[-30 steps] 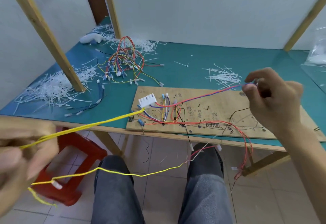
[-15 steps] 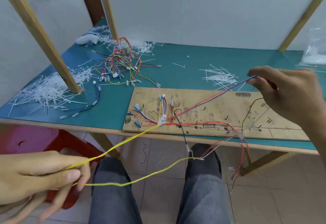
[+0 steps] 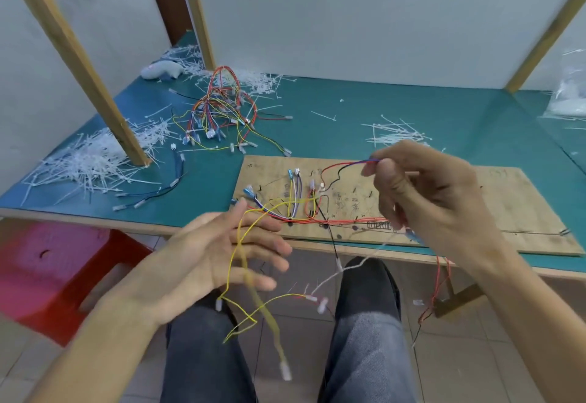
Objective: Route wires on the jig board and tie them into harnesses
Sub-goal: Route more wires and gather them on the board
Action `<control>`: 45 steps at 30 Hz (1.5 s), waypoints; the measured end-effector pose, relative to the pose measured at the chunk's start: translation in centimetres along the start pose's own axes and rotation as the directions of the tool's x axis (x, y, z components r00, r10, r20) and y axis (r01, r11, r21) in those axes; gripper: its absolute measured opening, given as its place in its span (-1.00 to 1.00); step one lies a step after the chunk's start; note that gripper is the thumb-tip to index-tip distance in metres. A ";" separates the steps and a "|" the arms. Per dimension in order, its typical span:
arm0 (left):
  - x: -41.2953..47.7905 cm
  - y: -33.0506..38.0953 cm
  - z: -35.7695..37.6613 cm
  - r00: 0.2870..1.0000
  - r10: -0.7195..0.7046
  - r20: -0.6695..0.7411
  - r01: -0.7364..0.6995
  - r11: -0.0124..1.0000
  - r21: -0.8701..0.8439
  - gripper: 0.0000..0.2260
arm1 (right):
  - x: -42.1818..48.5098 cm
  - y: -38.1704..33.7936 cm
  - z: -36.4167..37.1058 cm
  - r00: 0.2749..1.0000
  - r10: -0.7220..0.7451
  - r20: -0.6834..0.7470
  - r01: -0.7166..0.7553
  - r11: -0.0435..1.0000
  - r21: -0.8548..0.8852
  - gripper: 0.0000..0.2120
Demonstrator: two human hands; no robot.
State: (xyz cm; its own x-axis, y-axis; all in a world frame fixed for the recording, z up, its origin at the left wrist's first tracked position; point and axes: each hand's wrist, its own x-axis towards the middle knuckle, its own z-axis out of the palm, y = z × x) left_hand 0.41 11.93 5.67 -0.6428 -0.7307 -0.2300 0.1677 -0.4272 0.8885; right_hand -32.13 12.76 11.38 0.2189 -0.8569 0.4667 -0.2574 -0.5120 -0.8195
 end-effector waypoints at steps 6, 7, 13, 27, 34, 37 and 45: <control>-0.7 -0.7 -3.6 0.930 -0.320 0.182 0.334 0.942 -0.047 -0.21 | -0.9 0.3 -0.4 0.997 0.064 0.047 -0.074 0.964 0.254 -0.74; -0.7 -1.0 -3.5 0.928 -0.318 0.193 0.327 0.945 -0.018 -0.24 | -1.0 0.2 -0.3 0.996 0.052 0.076 -0.072 0.954 0.292 -0.74; 0.4 -0.5 -1.1 0.984 -0.002 0.176 -0.012 0.997 0.075 -0.43 | 0.2 -0.6 0.0 0.977 0.056 0.206 -0.145 0.882 0.448 -0.77; 3.0 -4.7 5.3 0.912 0.403 -0.069 -0.188 0.563 0.805 -0.69 | 0.1 -1.1 -0.6 0.965 0.188 0.184 -0.250 0.874 0.416 -0.74; 4.2 -3.8 4.6 0.940 0.338 -0.047 -0.248 0.771 0.587 -0.79 | 0.2 -1.7 -2.0 0.954 0.161 0.252 -0.268 0.835 0.481 -0.75; 3.3 -4.3 3.8 0.942 0.334 -0.035 -0.272 0.821 0.502 -0.92 | 0.0 -1.7 -2.5 0.954 0.204 0.218 -0.283 0.849 0.446 -0.81; 0.5 -0.8 -3.0 0.768 0.498 -0.402 -0.315 0.841 0.439 -0.83 | -2.5 -1.2 -1.7 0.843 0.469 0.265 -0.475 0.879 -0.044 -0.76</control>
State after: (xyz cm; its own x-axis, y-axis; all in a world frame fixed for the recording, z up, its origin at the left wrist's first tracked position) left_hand 2.22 10.30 3.62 -0.1097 -0.9883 0.1057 0.0153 0.1046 0.9944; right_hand -33.92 15.37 11.72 0.3131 -0.9464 -0.0791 -0.3712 -0.0453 -0.9274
